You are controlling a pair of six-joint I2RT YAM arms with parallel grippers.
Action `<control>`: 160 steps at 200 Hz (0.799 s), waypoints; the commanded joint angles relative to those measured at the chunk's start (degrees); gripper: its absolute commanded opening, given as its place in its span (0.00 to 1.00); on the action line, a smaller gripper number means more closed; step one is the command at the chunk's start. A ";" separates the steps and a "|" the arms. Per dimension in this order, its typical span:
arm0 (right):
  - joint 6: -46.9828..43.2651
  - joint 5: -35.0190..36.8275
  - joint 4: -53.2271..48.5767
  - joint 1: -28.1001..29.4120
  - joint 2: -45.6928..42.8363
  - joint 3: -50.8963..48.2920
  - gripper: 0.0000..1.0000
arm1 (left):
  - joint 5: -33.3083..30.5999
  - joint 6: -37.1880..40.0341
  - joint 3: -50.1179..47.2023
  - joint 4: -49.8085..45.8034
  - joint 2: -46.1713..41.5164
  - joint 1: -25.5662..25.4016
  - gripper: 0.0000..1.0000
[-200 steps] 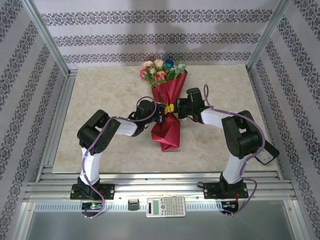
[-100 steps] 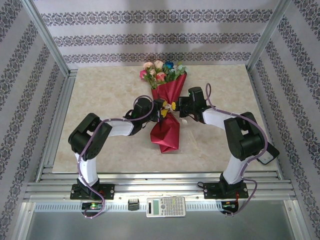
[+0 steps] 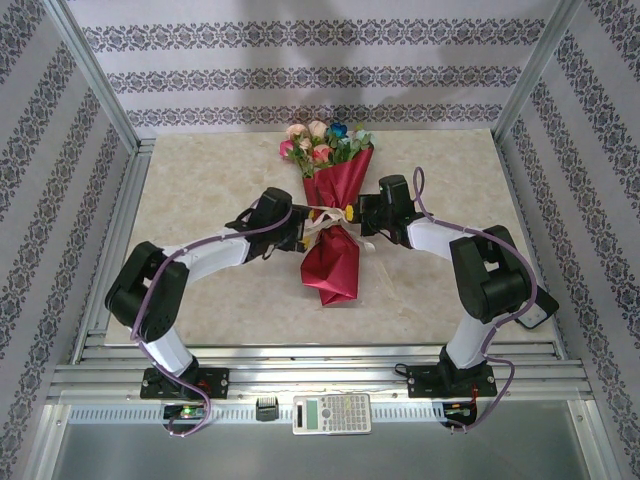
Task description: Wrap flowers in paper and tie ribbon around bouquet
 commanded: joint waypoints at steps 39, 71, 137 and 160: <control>-1.33 0.85 0.65 0.07 -2.09 -1.41 0.00 | -0.41 -6.90 4.22 5.22 8.20 3.24 0.70; -1.39 0.81 0.73 0.04 -2.09 -1.30 0.00 | 0.76 -12.02 5.19 7.71 11.78 2.23 0.78; -1.38 0.61 0.75 0.01 -1.74 -0.83 0.00 | 2.49 -15.39 6.14 12.14 14.86 1.37 1.00; -1.37 0.60 0.61 0.06 -1.58 -0.59 0.00 | 3.58 -17.18 6.71 12.98 17.13 1.26 1.00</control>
